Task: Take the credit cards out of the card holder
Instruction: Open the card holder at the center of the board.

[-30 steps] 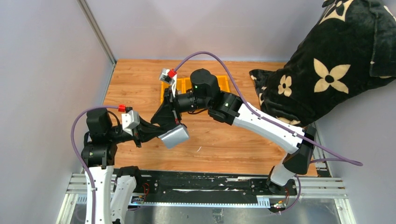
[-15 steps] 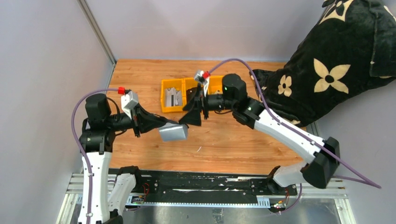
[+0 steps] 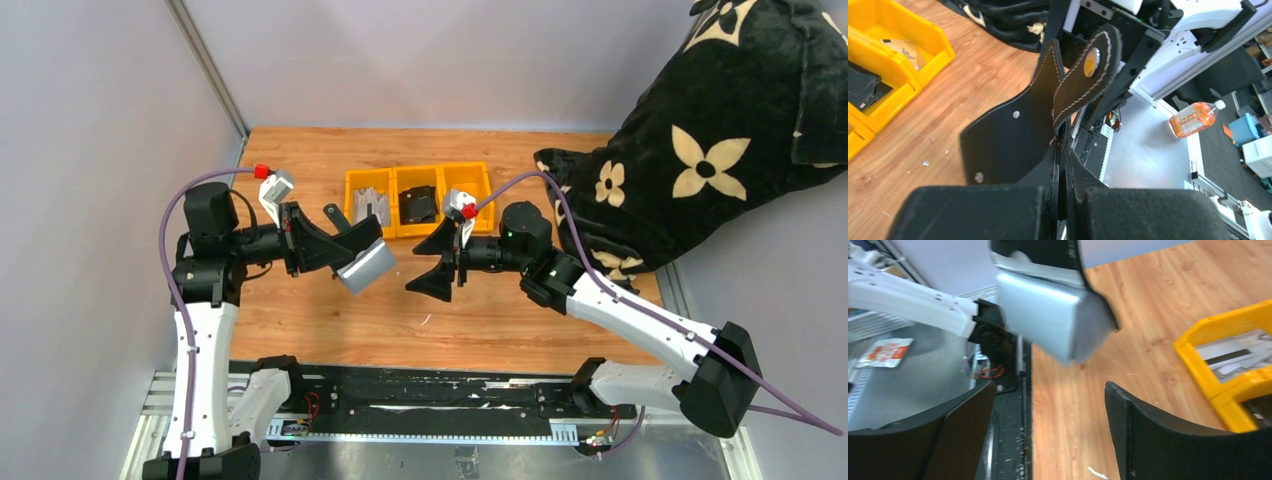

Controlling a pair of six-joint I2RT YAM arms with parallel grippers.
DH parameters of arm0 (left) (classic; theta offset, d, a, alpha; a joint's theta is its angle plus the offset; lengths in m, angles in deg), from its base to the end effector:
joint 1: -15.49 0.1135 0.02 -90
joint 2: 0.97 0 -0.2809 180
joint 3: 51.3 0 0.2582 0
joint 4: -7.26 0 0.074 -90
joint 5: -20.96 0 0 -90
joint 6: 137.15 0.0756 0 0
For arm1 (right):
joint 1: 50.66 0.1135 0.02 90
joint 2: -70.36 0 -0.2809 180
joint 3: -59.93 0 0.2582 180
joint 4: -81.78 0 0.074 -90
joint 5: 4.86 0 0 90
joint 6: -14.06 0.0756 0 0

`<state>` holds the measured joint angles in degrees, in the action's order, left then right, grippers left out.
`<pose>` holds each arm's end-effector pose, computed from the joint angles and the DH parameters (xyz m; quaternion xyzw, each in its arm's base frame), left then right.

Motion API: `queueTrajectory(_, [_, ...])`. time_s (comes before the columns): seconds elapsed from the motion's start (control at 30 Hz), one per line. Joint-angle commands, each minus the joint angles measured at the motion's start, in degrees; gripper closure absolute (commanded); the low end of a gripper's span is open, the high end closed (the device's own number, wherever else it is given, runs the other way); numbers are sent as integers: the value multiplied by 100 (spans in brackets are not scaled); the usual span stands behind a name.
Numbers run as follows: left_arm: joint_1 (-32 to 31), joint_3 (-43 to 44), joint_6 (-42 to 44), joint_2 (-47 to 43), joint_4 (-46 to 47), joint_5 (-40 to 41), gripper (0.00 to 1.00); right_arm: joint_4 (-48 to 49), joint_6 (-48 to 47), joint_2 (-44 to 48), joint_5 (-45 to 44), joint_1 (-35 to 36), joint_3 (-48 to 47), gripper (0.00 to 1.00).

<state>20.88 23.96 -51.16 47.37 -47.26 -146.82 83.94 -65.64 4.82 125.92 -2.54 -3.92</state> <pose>0.1496 -0.0601 0.3986 0.2696 0.6902 -0.5321 0.4096 0.1588 0.2511 0.3627 -0.4479 0.5443 0.5389 0.4612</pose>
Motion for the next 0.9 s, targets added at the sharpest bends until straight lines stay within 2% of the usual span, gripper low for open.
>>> queueTrajectory(0.0, [-29, 349, -412, -179, 91, -435, 100, 123, -775, -148, -697, 65, -135, 16])
queueTrajectory(0.13, [-29, 409, -489, -184, 94, -496, 100, 46, -1170, -325, -1075, 109, -277, 16])
queueTrajectory(0.67, [-29, 616, -628, -211, 92, -655, 100, 1051, -902, -989, -743, 317, -584, 15])
queueTrajectory(0.87, [-33, 771, -683, -187, 92, -693, 100, 1400, -915, -996, -540, 334, -362, 14])
